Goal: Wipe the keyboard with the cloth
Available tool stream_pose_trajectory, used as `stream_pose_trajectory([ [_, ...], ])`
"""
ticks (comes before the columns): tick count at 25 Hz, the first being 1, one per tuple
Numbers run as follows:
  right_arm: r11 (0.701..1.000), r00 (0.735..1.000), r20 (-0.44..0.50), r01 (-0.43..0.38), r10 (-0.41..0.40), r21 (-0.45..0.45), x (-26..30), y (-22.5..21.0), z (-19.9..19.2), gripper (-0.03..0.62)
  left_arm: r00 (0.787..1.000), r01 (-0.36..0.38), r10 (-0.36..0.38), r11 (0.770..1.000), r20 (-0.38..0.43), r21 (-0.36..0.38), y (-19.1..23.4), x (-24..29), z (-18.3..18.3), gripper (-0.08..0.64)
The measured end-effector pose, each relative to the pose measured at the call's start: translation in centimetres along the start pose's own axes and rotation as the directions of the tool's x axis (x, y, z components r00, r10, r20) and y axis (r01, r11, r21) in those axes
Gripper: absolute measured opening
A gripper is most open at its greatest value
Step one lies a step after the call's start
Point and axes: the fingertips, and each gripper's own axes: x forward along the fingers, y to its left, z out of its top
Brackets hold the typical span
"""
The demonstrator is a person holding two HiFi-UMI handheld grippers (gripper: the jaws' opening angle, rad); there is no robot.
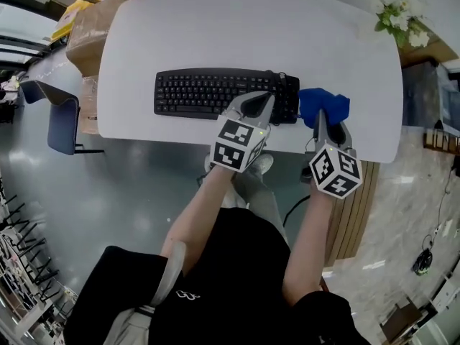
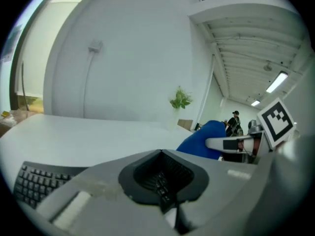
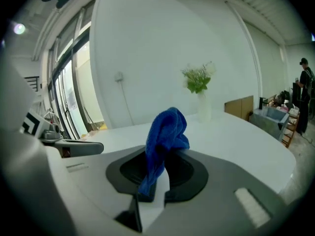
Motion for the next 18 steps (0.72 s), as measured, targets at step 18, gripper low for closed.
stream_pose_trajectory([
  [18, 0.922, 0.851, 0.396, -0.229, 0.346, -0.314, -4.8, 33.1, 16.7, 0.081, 0.836, -0.301, 0.233, 0.951, 0.496, 0.062, 16.4, -29.4, 19.2, -0.003],
])
